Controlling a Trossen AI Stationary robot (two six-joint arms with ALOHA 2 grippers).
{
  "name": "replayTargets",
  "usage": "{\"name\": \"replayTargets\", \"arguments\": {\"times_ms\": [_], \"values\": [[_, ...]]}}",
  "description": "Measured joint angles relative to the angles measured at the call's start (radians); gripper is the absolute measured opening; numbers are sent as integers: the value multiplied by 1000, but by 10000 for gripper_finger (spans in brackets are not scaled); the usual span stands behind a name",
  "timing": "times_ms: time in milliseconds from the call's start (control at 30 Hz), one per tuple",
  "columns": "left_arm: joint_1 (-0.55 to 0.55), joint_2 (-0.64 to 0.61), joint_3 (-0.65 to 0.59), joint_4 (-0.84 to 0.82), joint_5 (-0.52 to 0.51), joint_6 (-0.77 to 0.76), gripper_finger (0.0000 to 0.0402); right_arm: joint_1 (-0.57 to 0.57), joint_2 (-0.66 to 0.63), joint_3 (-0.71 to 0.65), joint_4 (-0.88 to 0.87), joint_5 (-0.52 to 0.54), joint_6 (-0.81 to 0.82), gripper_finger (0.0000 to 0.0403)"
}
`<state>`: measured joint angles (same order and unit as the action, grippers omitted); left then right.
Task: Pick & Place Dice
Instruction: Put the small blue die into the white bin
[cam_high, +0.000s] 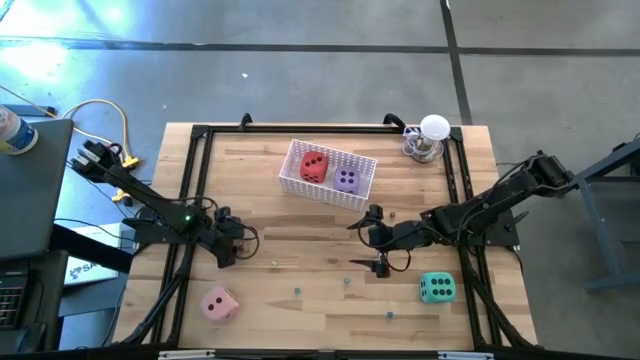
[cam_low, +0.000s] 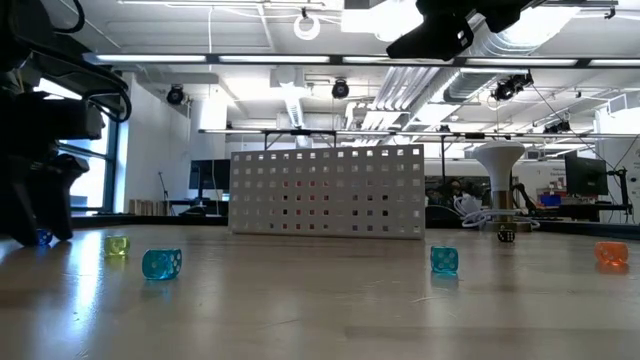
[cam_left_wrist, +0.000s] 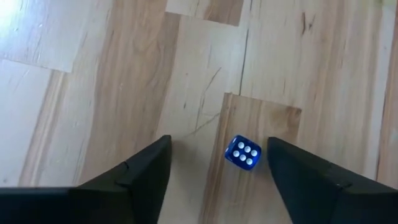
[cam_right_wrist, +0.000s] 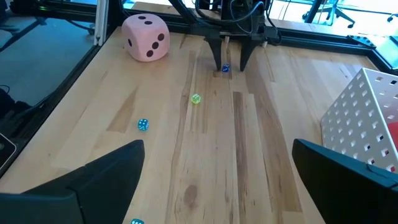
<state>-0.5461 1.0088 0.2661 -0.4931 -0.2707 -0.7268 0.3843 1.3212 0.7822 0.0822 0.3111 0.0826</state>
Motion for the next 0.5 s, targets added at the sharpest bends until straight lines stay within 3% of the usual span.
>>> {"name": "replayTargets", "arguments": {"times_ms": [500], "values": [[0, 0, -1, -9, 11, 3, 137, 0, 0, 0, 0, 0, 0, 400]]}}
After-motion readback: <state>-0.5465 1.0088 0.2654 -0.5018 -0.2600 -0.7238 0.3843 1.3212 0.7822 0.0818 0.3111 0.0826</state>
